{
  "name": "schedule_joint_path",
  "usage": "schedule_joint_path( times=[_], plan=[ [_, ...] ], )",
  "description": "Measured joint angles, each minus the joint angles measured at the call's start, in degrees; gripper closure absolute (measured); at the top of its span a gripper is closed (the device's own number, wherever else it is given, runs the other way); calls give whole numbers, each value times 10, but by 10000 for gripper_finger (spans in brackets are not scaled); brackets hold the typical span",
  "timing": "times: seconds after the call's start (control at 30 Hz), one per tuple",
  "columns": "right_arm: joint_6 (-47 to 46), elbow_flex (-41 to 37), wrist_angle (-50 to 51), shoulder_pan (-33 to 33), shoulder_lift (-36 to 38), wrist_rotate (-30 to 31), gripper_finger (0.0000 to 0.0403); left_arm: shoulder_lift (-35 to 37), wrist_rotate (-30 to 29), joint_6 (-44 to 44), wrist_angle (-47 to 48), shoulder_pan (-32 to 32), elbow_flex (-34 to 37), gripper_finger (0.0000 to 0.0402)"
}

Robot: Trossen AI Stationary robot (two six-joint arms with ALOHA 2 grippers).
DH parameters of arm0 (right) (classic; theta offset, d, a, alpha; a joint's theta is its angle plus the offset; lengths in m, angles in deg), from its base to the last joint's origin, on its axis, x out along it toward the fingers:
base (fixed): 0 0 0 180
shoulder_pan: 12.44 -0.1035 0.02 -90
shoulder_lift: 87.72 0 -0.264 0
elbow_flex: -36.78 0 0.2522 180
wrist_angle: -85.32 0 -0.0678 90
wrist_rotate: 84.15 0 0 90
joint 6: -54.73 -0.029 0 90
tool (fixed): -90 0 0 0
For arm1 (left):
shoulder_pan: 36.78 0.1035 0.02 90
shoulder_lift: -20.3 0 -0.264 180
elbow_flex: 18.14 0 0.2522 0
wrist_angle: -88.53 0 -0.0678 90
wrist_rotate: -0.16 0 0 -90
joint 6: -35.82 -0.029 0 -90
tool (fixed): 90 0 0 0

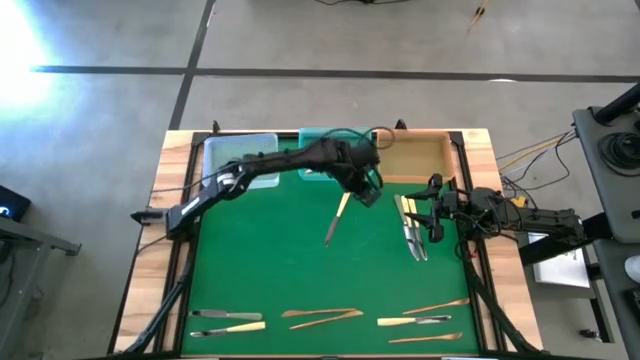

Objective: Sort silverware by color (type)
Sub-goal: Put the top center gold and silver knife into the blue bin

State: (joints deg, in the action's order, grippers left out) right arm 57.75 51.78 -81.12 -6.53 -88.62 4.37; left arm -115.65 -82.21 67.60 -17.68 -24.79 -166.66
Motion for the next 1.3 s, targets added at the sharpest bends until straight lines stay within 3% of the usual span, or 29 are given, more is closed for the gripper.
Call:
schedule_joint_path(
  times=[0.1,0.23,1.3],
  plan=[
    [0,0,0,0,0,0,172,-3,-60,17,6,-8,0,290],
    [0,0,0,0,0,0,172,-8,-96,57,43,-9,8,290],
    [0,1,3,0,0,1,172,-134,-134,115,68,-16,1,290]
  ],
)
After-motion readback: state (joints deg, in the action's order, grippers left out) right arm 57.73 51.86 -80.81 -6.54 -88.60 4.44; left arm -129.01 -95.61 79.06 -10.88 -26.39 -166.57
